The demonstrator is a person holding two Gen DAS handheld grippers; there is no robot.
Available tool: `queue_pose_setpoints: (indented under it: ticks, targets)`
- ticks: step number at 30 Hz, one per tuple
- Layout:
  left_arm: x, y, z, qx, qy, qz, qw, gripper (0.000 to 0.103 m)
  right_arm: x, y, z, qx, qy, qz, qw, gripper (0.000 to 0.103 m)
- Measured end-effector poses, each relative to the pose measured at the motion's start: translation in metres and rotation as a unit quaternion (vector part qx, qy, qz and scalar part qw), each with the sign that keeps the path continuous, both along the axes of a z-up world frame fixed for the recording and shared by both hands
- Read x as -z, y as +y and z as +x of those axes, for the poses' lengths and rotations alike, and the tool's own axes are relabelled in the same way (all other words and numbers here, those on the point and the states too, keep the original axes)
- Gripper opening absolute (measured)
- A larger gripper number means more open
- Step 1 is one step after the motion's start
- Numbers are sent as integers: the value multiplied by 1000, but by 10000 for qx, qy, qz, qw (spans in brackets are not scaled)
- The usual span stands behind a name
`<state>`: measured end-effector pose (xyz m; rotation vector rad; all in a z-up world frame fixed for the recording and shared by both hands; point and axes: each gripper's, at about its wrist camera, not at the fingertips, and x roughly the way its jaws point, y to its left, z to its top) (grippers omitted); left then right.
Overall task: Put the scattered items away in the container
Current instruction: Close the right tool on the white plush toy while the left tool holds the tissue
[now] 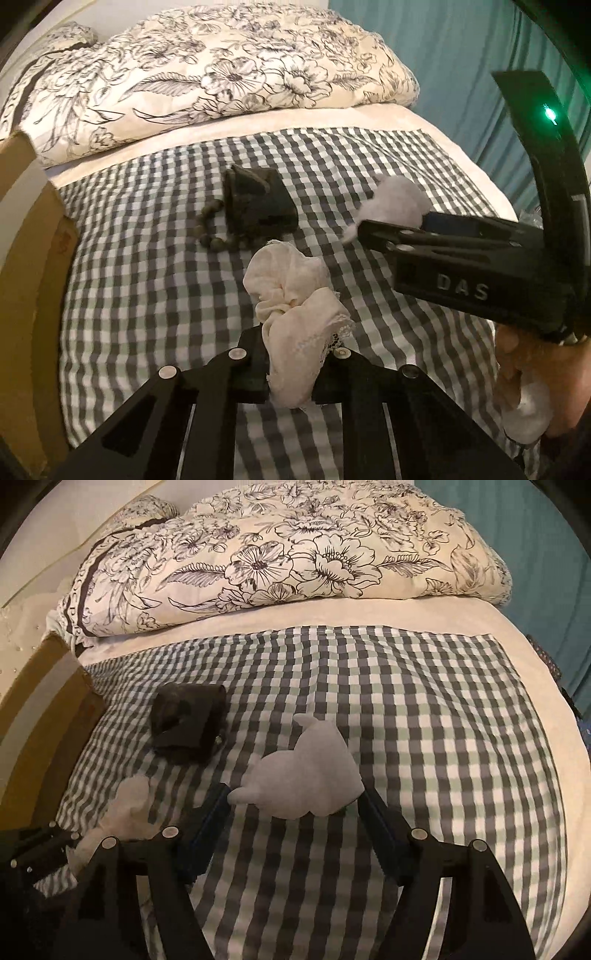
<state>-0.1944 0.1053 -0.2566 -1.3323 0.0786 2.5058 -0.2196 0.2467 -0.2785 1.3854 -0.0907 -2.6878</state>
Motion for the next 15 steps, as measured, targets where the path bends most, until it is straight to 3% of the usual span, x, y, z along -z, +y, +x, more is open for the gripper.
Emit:
queue_pose_setpoints:
  ticks: [4, 6, 8, 11, 15]
  targets:
    - [-14, -10, 12, -85, 71, 33, 9999, 14, -11, -2, 20, 24, 45, -52, 10000, 70]
    - [-22, -15, 19, -126, 117, 41, 9998, 14, -18, -4, 32, 43, 74, -58, 9999, 36]
    - [-31, -20, 28, -173, 180, 62, 9997, 14, -23, -5, 42, 72, 105, 28, 9999, 21]
    - [-44, -27, 38, -217, 273, 104, 9993, 14, -21, -10, 54, -32, -48, 40, 10000, 9]
    - [-58, -35, 53, -272, 397, 132, 9988, 14, -17, -12, 70, 10, -69, -9, 10000, 8]
